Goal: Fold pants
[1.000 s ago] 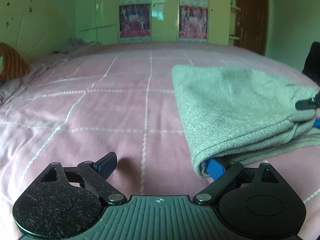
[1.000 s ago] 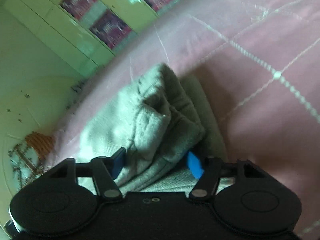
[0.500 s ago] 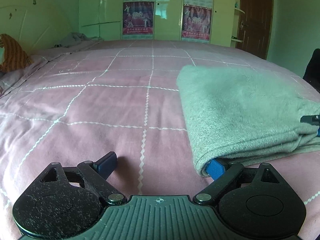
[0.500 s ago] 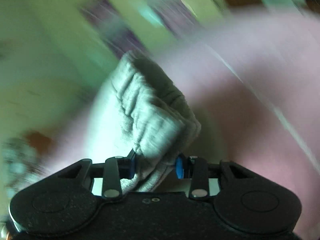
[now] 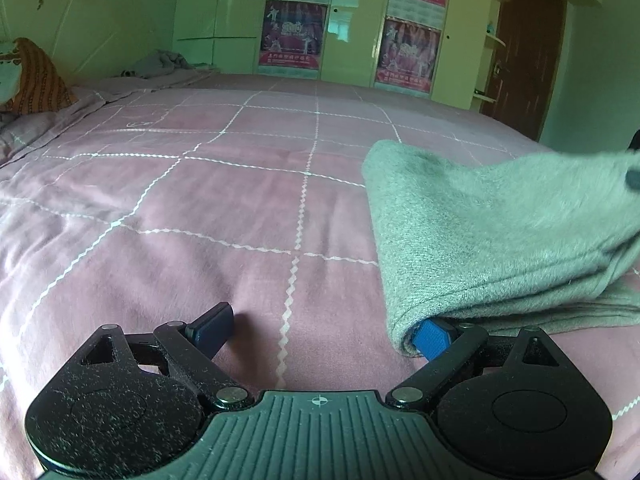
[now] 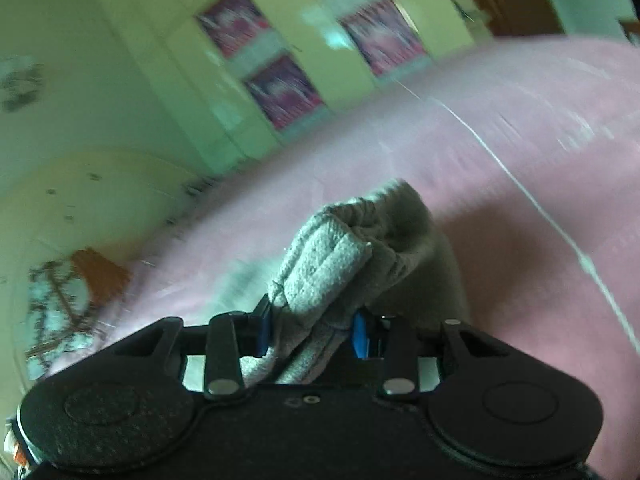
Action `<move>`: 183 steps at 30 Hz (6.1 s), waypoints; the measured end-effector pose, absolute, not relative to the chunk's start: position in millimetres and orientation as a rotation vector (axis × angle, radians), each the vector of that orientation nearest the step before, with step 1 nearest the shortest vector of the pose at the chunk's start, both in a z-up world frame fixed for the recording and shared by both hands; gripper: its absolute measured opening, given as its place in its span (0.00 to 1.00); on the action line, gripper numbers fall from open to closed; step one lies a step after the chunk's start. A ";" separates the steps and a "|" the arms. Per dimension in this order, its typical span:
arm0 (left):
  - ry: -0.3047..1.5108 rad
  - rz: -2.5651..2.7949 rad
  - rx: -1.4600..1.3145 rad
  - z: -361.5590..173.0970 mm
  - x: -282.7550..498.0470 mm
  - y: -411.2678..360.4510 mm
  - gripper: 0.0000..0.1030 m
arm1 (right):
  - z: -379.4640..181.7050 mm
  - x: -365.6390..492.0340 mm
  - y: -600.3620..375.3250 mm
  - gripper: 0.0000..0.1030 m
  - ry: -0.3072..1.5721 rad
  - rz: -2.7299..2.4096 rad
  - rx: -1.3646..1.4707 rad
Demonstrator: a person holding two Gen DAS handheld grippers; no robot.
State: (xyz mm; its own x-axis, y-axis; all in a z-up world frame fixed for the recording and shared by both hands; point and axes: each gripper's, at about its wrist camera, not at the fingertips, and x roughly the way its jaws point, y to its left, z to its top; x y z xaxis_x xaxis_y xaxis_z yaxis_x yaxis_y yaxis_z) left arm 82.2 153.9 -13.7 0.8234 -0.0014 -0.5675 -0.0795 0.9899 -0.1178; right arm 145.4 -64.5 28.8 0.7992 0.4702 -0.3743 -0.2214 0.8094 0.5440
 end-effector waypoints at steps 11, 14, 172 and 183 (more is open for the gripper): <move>0.600 0.047 -0.131 -16.9 84.5 152.4 0.91 | -24.6 164.8 -88.6 0.37 0.733 0.305 0.592; 0.599 0.050 -0.125 -16.6 84.1 152.1 0.91 | -22.0 162.1 -87.3 0.37 0.724 0.307 0.589; 0.457 0.095 -0.024 -21.7 122.0 98.9 0.70 | -17.3 119.6 -27.5 0.35 0.357 0.342 -0.099; 0.449 0.099 -0.048 -28.0 118.8 103.6 0.78 | -34.2 125.5 -12.2 0.38 0.384 0.289 -0.217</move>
